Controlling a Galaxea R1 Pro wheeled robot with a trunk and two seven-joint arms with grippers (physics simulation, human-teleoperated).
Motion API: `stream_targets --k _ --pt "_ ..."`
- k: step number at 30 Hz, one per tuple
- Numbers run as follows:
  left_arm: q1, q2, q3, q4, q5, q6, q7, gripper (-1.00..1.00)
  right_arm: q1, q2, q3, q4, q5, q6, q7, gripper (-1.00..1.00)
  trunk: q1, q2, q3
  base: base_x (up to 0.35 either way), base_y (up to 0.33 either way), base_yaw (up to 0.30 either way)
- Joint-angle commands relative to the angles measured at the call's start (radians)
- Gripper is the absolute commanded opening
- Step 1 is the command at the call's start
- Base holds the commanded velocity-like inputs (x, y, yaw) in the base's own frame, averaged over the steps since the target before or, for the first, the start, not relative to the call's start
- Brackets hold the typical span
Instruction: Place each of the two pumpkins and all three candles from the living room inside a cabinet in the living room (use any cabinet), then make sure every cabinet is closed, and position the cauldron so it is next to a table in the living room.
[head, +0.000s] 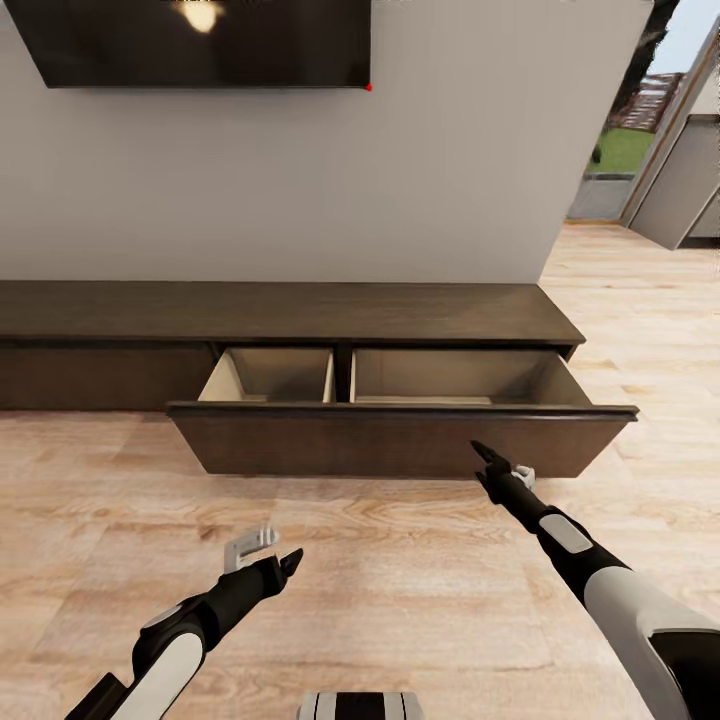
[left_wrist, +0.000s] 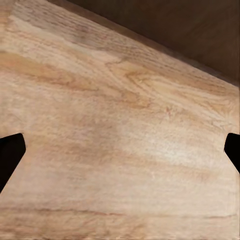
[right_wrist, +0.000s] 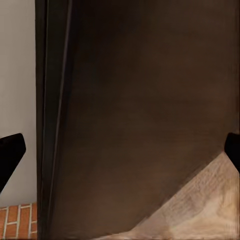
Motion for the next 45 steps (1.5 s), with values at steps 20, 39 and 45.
stream_targets --k 20,39,45 --pt "-0.001 0.0 0.173 0.224 -0.073 -0.001 0.027 1.0 0.139 0.133 0.01 0.001 0.342 -0.385 -0.005 1.0 -0.007 0.003 0.053 -0.037 0.0 0.0" --pt "-0.001 -0.001 0.271 0.325 -0.169 -0.006 0.047 1.0 0.419 0.196 0.014 0.002 0.927 -1.04 -0.618 1.0 -0.016 0.007 0.127 -0.038 0.0 0.0" --pt "0.011 -0.014 0.264 0.434 -0.192 -0.021 0.032 1.0 0.468 0.21 0.017 0.03 0.933 -1.055 -0.631 1.0 -0.018 0.009 0.15 -0.203 0.0 0.0"
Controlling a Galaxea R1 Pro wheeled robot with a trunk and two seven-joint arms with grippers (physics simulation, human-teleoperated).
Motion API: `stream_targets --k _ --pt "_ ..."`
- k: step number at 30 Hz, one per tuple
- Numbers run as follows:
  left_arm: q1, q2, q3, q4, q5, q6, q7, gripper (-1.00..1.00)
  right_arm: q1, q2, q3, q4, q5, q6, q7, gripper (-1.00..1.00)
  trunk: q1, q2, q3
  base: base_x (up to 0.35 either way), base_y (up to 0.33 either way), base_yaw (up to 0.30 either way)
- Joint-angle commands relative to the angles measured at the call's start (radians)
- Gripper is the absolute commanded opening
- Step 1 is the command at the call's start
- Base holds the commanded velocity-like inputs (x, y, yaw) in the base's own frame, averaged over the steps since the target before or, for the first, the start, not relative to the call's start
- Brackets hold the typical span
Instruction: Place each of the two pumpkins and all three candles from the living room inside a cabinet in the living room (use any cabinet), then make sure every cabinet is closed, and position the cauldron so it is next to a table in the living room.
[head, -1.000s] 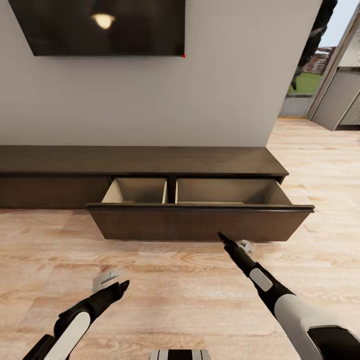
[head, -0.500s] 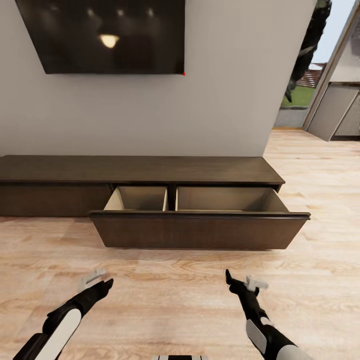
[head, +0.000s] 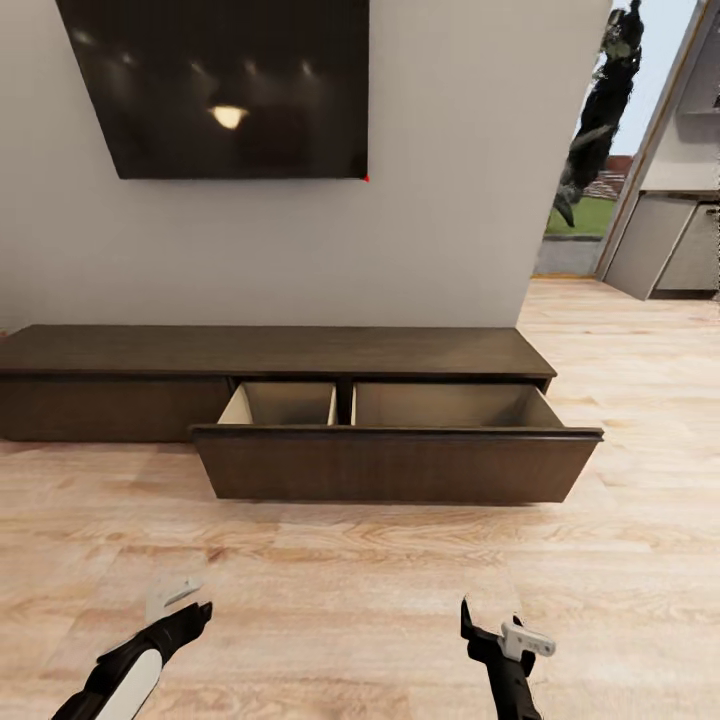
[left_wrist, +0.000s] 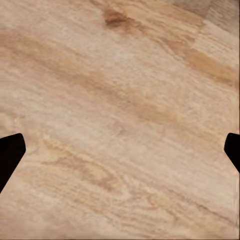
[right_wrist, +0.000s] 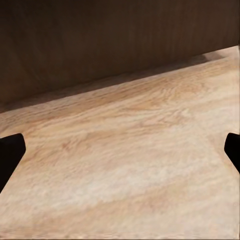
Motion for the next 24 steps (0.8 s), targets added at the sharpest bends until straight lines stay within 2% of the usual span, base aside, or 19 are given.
stream_targets --k 1,7,10,19,24 --pt "0.005 -0.005 0.003 -0.007 0.009 -0.005 0.013 1.0 0.005 0.005 0.008 0.006 -0.009 -0.003 -0.004 1.0 -0.001 0.0 0.003 0.0 0.0 0.0" --pt "0.026 -0.037 0.036 -0.041 0.008 0.014 0.027 1.0 0.008 0.003 0.01 0.04 -0.008 -0.01 0.008 1.0 -0.003 0.001 0.026 0.0 0.0 0.0" --pt "0.038 -0.036 0.053 -0.058 0.008 0.031 0.03 1.0 0.008 0.009 0.014 0.057 -0.009 -0.012 0.009 1.0 -0.005 0.002 0.038 0.0 0.0 0.0" --pt "0.039 -0.037 0.052 -0.108 0.01 0.042 0.03 1.0 0.008 0.008 0.012 0.107 -0.009 -0.014 0.007 1.0 -0.009 0.004 0.073 0.0 0.0 0.008" --pt "0.039 -0.037 0.052 -0.052 0.009 0.036 0.029 1.0 0.008 0.008 0.012 0.122 -0.009 -0.014 0.005 1.0 -0.011 0.005 0.092 0.0 0.0 0.158"
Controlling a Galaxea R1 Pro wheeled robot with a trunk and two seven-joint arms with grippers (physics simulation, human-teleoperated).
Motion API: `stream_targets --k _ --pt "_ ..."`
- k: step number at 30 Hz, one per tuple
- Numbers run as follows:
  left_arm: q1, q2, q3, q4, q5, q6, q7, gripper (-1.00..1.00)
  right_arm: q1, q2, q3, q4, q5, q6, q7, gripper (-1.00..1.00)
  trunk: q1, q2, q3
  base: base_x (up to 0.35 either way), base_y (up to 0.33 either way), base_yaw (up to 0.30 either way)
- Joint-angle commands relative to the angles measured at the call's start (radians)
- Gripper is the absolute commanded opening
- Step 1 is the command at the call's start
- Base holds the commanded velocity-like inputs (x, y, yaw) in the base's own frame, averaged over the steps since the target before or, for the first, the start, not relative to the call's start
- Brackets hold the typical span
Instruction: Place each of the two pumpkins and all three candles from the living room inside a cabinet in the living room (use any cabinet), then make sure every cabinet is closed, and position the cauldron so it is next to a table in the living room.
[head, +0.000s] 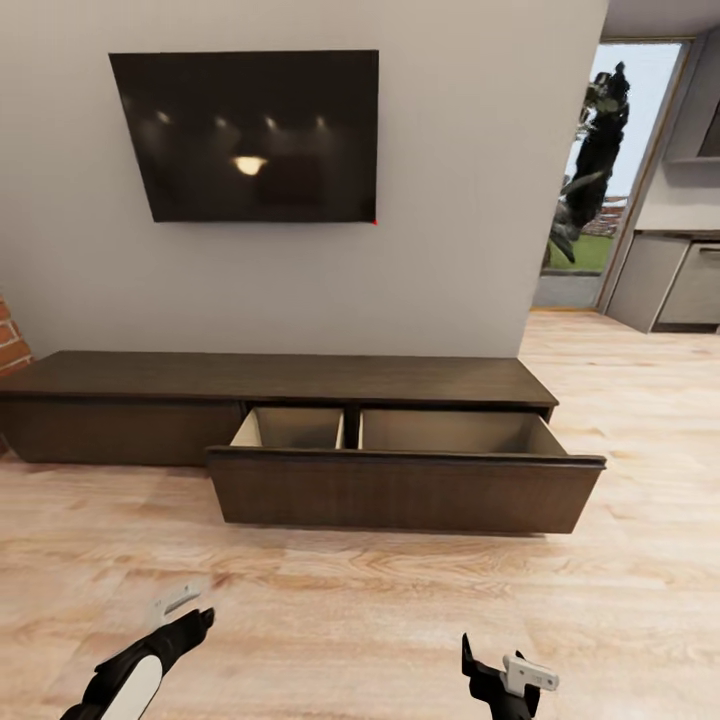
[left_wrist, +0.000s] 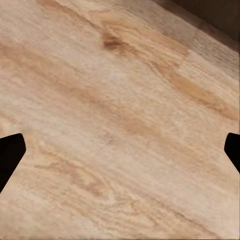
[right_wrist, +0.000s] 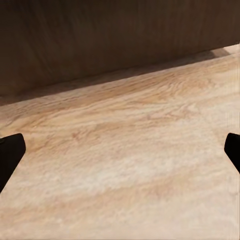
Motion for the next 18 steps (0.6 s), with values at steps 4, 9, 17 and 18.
stream_targets --k 4,9,17,18 --pt "-0.001 0.001 -0.004 0.039 0.007 -0.003 0.009 1.0 0.0 0.0 0.008 0.0 -0.009 -0.003 -0.002 1.0 -0.002 0.001 0.015 0.0 0.0 0.251" --pt "-0.001 -0.002 -0.015 0.195 -0.005 -0.107 0.007 1.0 0.0 -0.002 0.005 0.002 -0.01 -0.002 -0.003 1.0 -0.005 0.003 0.034 0.0 0.0 0.273" --pt "-0.001 -0.007 -0.041 0.372 -0.087 -0.305 0.007 1.0 0.0 -0.001 0.004 0.003 -0.012 -0.002 -0.003 1.0 -0.036 0.059 0.059 0.0 0.0 0.279" --pt "-0.001 -0.008 -0.043 0.399 -0.091 -0.332 0.007 1.0 0.0 0.0 0.004 0.003 -0.013 -0.002 -0.003 1.0 -0.039 0.066 0.062 0.0 0.0 0.279"
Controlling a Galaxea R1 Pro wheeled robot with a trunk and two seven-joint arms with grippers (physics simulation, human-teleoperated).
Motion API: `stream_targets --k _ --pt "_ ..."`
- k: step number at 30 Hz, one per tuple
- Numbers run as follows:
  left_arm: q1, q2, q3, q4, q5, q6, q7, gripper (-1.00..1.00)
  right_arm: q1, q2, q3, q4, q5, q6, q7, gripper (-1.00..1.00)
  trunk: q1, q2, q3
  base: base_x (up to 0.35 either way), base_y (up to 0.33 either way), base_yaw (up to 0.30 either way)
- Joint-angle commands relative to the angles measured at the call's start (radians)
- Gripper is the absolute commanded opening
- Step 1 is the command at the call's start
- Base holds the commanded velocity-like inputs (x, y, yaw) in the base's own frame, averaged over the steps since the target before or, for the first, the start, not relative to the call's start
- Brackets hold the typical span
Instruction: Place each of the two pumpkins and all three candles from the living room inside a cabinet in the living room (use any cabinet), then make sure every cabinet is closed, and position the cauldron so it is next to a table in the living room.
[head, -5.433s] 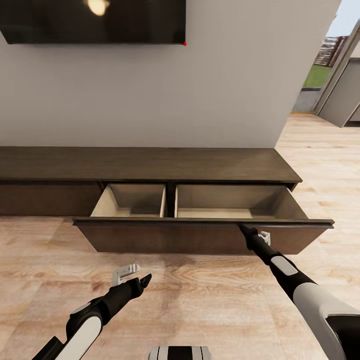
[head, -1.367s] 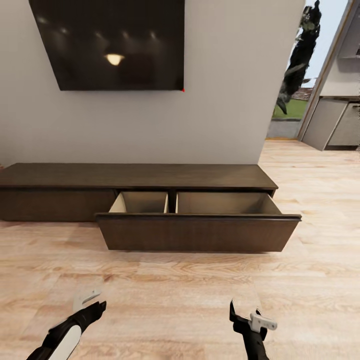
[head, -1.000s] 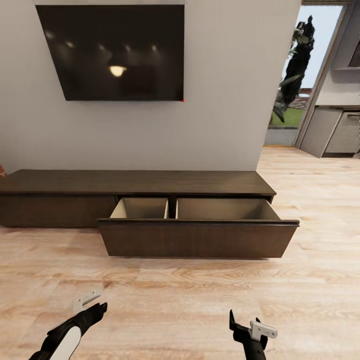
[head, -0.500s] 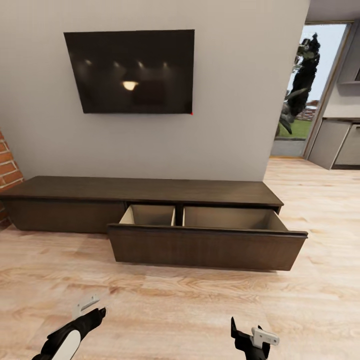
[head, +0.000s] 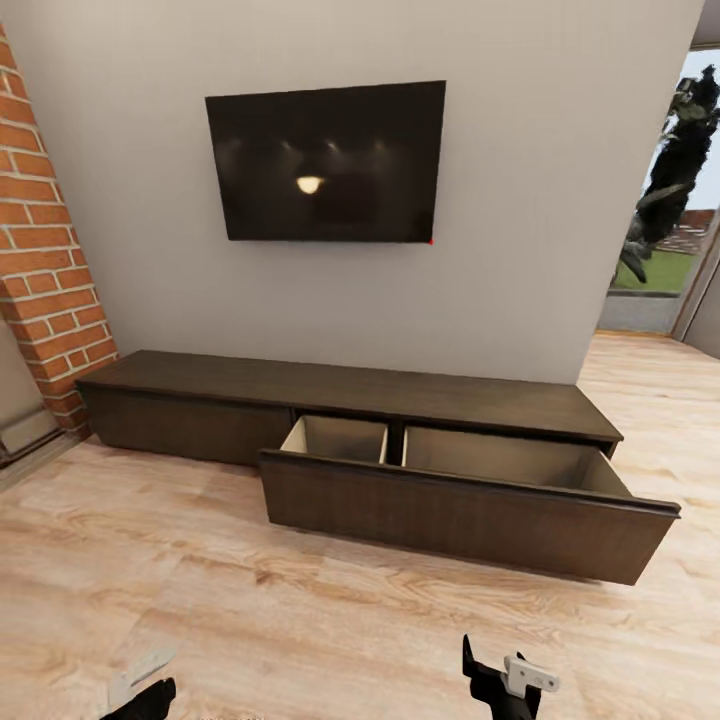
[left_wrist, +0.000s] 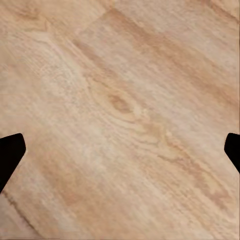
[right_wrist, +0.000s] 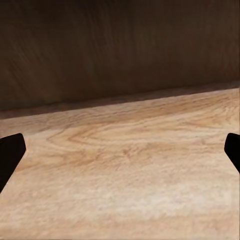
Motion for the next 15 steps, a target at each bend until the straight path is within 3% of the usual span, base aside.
stream_targets --k 1,6,8,11,15 --pt "-0.001 0.001 -0.008 0.019 0.002 -0.014 0.008 1.0 0.0 0.0 0.008 0.0 -0.009 -0.003 -0.002 1.0 -0.004 0.007 0.002 0.0 0.0 0.279" --pt "-0.001 -0.023 -0.033 0.248 -0.005 -0.128 -0.019 1.0 0.0 -0.001 0.008 0.002 -0.013 0.0 -0.003 1.0 -0.023 0.042 0.018 0.0 0.0 0.28" --pt "-0.001 -0.029 -0.035 0.298 -0.006 -0.145 -0.058 1.0 0.0 -0.002 0.007 0.002 -0.014 0.002 -0.003 1.0 -0.031 0.056 0.024 0.0 0.0 0.283" --pt "-0.001 -0.034 -0.037 0.355 -0.007 -0.157 -0.172 1.0 0.0 -0.003 0.007 0.004 -0.013 0.006 -0.003 1.0 -0.043 0.077 0.034 0.0 0.0 0.283" --pt "-0.001 -0.034 -0.038 0.417 -0.013 -0.162 -0.224 1.0 0.0 -0.001 0.008 0.008 -0.013 0.012 -0.003 1.0 -0.058 0.105 0.046 0.0 0.0 0.284"
